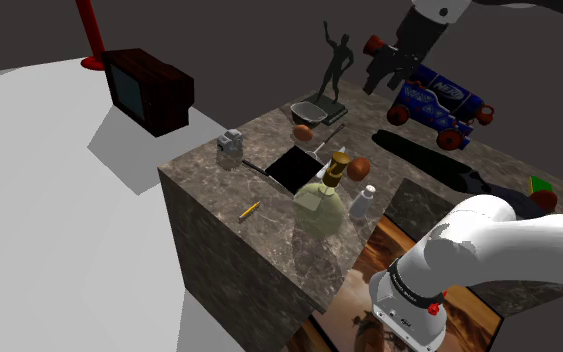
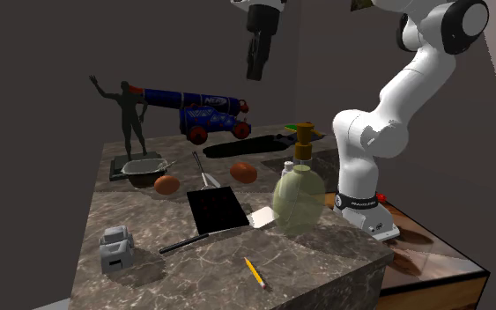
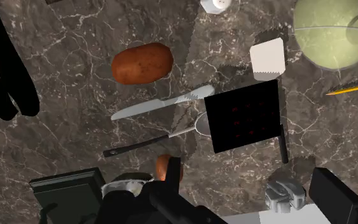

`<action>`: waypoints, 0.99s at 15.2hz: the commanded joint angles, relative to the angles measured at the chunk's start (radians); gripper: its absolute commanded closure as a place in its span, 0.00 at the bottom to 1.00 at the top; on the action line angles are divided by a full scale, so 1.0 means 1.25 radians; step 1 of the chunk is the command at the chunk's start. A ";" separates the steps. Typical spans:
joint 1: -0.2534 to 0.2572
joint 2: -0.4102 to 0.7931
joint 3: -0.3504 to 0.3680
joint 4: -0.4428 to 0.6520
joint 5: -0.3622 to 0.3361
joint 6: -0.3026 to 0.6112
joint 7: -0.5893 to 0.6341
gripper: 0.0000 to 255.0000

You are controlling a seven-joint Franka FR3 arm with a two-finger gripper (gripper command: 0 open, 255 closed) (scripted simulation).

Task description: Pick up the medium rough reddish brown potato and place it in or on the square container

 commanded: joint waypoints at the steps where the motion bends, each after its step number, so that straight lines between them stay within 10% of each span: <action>1: 0.000 0.000 0.000 0.000 0.000 0.000 0.000 0.00; 15: -0.232 0.095 0.120 -0.275 -0.014 0.295 0.542 0.00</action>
